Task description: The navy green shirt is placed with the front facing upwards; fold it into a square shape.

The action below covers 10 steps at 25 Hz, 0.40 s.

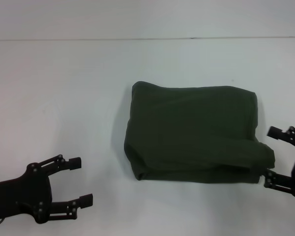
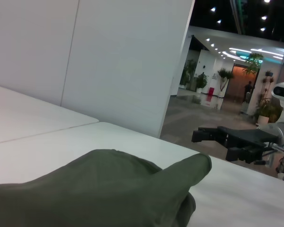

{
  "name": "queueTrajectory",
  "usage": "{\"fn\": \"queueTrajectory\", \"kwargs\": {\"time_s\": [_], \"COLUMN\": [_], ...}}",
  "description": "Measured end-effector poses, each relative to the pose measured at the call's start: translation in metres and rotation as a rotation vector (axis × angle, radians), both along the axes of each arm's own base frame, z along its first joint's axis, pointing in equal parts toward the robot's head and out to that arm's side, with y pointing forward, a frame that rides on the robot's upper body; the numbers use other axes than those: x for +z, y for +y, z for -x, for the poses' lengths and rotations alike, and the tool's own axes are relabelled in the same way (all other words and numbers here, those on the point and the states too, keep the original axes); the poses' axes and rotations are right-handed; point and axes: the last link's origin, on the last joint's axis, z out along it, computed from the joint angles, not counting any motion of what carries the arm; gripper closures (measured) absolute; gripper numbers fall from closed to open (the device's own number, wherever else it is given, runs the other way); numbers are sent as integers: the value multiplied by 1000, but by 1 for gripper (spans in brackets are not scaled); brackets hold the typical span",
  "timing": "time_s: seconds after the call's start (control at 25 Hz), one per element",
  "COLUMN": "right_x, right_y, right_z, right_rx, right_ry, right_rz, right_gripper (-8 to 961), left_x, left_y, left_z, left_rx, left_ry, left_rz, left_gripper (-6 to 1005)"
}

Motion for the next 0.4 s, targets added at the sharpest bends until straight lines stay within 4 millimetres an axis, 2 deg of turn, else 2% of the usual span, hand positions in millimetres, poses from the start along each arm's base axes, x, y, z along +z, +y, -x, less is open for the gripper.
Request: {"fn": "queueTrajectory", "kwargs": {"time_s": [0.4], "right_x": [-14], "right_y": [26], "right_z": [11], "right_rx": [11], "right_ry": [-25], "right_rz": [13], "right_gripper": [22], "left_x": [-1], "left_y": [1], "left_z": [3], "left_rx": [11], "left_ry": [19], "left_rz": [-7], "left_gripper": [65]}}
